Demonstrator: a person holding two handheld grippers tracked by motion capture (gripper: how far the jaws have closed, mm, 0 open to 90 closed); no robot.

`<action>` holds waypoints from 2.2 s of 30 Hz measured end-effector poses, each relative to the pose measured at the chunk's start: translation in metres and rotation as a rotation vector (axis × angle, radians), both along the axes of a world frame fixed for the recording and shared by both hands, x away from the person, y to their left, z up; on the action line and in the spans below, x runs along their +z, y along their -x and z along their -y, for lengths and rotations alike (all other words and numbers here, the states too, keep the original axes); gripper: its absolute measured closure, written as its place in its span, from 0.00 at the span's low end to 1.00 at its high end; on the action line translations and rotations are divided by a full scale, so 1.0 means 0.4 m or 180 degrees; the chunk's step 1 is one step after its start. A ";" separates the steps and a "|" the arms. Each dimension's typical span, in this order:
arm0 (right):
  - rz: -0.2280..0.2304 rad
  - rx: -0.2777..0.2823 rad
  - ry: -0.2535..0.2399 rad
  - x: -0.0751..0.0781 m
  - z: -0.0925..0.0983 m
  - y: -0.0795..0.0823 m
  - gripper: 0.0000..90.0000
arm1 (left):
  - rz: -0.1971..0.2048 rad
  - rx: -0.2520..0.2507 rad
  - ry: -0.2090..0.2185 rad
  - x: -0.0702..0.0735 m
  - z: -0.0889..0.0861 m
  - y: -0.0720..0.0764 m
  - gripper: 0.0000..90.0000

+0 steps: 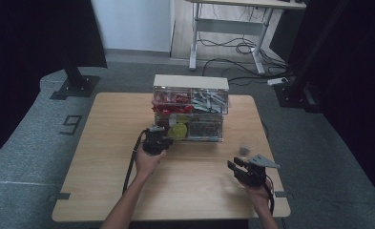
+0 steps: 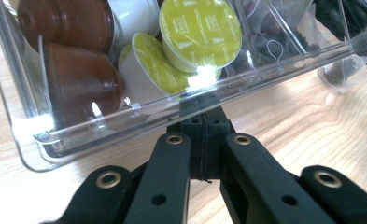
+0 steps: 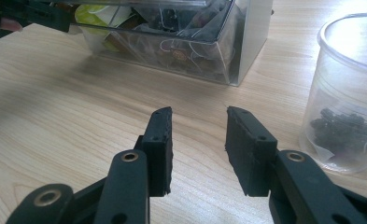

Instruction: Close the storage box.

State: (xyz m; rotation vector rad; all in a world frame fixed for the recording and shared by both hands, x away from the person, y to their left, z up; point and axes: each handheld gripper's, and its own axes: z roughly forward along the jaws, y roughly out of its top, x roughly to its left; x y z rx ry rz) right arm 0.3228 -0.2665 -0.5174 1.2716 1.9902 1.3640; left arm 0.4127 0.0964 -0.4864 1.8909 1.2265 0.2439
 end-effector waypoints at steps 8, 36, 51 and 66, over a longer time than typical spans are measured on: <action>-0.0010 0.0007 0.0011 -0.004 -0.003 -0.001 0.68 | -0.0026 -0.0036 -0.0004 -0.008 0.001 0.005 1.00; -0.0057 0.0014 0.0029 -0.016 -0.007 -0.006 0.64 | 0.0030 -0.0123 -0.0033 -0.016 0.013 0.032 0.97; -0.0040 0.0076 0.0028 -0.022 -0.014 0.000 0.58 | 0.0218 -0.0325 -0.0120 -0.043 -0.010 0.128 0.64; -0.0065 0.0131 0.0041 -0.049 -0.004 0.039 0.49 | 0.0190 -0.0281 -0.0263 -0.088 -0.099 0.236 0.50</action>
